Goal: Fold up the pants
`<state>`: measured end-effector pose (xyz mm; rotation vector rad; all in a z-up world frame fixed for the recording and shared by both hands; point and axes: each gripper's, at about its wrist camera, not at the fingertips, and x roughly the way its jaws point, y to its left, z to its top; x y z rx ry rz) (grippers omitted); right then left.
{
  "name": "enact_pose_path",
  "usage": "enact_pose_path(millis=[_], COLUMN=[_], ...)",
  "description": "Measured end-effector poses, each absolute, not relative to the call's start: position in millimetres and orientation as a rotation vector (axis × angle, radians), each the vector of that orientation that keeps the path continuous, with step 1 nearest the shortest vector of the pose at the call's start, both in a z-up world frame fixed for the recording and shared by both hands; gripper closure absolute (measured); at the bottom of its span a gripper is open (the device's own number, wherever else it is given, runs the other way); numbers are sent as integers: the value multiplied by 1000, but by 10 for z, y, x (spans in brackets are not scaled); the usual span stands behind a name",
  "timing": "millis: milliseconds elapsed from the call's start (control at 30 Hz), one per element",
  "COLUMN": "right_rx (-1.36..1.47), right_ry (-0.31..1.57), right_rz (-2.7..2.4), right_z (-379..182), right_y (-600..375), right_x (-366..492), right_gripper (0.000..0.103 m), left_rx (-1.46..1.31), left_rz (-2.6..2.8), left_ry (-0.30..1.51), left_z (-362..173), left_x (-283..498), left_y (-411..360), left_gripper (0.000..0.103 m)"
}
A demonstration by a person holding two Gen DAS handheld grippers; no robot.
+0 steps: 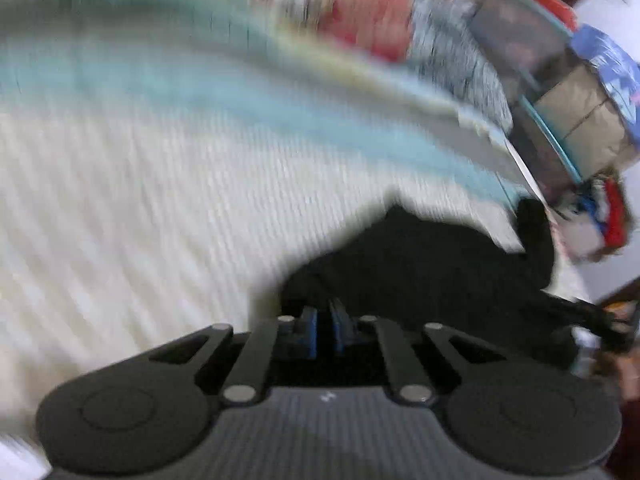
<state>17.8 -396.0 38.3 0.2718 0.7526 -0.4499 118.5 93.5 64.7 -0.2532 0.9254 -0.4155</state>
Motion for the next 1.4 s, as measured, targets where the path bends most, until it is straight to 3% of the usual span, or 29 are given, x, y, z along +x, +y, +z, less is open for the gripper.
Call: enact_pose_path(millis=[167,200,233,267,333,533,767,800,833,900,967,1033,1067,1100,1133,1267,1300,1400], right_rx=[269,276,282,286,285,252,160,150,144,150,174,137,111,102,122,456,461,369], right_ry=[728,730,735,739,743,710,629,619,613,631,696,762,815,866,863,375,309,367], right_rz=[-441,-441,-441,-440,-439,-463,-452,-433,-417,-374,-317,-335,-356,-382,-432,-556,-585,-637], right_z=[416,403,387,376,367,526,992,1049,1084,1106,1009,806,663,542,520,988,1057,1025], right_y=[-3992,-3991,-3994,-3988,-3958,-4001,-4128,-4140,-4149,-4188,-4257,-4257,-4265,-4295,-4341,-4648,-4647,-4615], right_x=[210,214,222,219,207,190,618,750,883,1198,1542,1801,1904,1970,1963,1164,971,712], right_gripper=[54,54,54,54,54,54,52,48,45,35,24,23,42,99,95,96,93,85], left_rx=[-6,28,28,5,-32,-176,-149,-131,-79,70,81,67,58,32,-4,-209,-210,-231], left_rz=[23,81,98,87,74,18,-117,-134,-126,-102,-112,-103,-85,-49,-15,121,166,226], left_ry=[551,506,507,526,584,888,983,990,986,934,909,884,868,850,831,708,689,680], left_z=[1363,1391,1391,1354,1212,563,151,102,62,75,138,225,294,387,492,845,862,841], left_x=[1102,1067,1059,1063,1067,1347,1849,1885,1898,1828,1758,1701,1682,1647,1622,1311,1248,1060], left_y=[1315,1344,1407,1461,1545,1743,1502,1424,1316,1118,1090,1173,1240,1357,1492,2152,2259,2489], left_gripper=[92,65,22,11,15,14,7,18,37,53,59,65,65,66,66,66,66,66])
